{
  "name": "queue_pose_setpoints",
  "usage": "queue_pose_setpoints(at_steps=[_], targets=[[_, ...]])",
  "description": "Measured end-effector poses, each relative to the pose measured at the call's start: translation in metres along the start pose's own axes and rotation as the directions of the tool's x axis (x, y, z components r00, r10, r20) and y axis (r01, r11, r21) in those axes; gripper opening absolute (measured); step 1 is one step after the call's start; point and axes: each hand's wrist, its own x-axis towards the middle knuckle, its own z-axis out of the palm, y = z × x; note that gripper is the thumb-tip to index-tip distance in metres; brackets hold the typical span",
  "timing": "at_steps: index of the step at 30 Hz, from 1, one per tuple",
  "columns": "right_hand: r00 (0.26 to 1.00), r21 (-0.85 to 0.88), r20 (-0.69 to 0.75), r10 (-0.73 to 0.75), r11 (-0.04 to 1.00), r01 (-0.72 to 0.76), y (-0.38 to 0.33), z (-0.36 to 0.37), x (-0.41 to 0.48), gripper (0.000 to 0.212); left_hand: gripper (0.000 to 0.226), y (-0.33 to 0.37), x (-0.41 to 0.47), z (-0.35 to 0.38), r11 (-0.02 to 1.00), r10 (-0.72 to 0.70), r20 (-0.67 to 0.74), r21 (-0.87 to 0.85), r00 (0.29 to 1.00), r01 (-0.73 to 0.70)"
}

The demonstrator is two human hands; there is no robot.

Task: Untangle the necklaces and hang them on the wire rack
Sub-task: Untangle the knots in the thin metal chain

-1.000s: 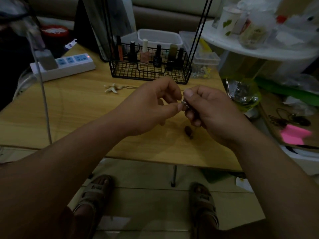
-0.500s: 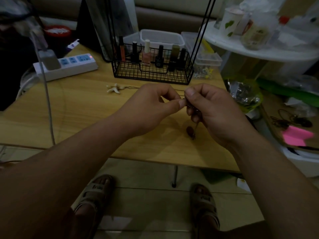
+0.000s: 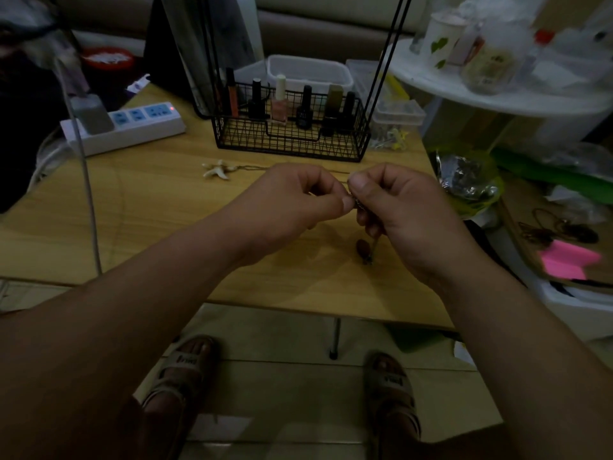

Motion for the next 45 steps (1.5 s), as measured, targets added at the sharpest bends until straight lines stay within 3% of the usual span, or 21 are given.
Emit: queue_pose_setpoints(at_steps=[6, 12, 18, 23, 26, 30, 35, 39, 45], targets=[[0.998, -0.028, -0.059, -0.011, 1.000, 0.009, 0.000, 0.007, 0.000, 0.020, 0.009, 0.001, -0.001, 0.001, 1.000, -0.006, -0.017, -0.011, 1.000, 0.006], [0.995, 0.166, -0.026, 0.093, 0.982, -0.088, 0.001, 0.004, 0.003, 0.017, 0.010, 0.003, -0.001, -0.003, 0.994, -0.044, 0.005, -0.103, 0.999, 0.044], [0.989, 0.139, 0.028, 0.145, 0.979, -0.147, 0.003, -0.001, 0.001, 0.018, 0.010, 0.003, -0.001, -0.004, 0.991, -0.059, -0.051, -0.123, 0.997, 0.052], [0.986, 0.105, 0.107, 0.124, 0.985, -0.136, 0.007, -0.006, 0.002, 0.007, 0.013, 0.002, -0.001, -0.004, 0.991, -0.016, -0.109, -0.133, 0.994, 0.001], [0.983, 0.054, 0.148, 0.104, 0.992, -0.113, 0.007, -0.007, 0.002, 0.013, 0.014, 0.002, -0.002, -0.002, 0.990, 0.011, -0.134, -0.138, 0.991, -0.030], [0.991, -0.101, 0.126, 0.051, 0.994, -0.038, 0.005, -0.009, 0.001, 0.012, 0.017, -0.001, 0.000, -0.003, 0.995, 0.039, -0.169, -0.082, 0.985, -0.053], [0.988, -0.207, 0.157, 0.003, 0.978, 0.030, 0.003, -0.006, -0.002, 0.009, 0.028, 0.000, 0.001, -0.005, 0.999, 0.043, -0.060, 0.000, 0.997, -0.043], [0.995, -0.244, 0.099, -0.034, 0.968, 0.057, 0.005, -0.004, -0.001, 0.004, 0.023, 0.000, -0.001, -0.008, 0.989, 0.084, -0.055, 0.129, 0.995, -0.076], [0.986, -0.449, 0.058, -0.158, 0.878, 0.167, 0.009, 0.002, -0.002, 0.002, 0.010, -0.001, -0.001, -0.002, 0.930, 0.104, -0.065, 0.360, 0.992, -0.074]])
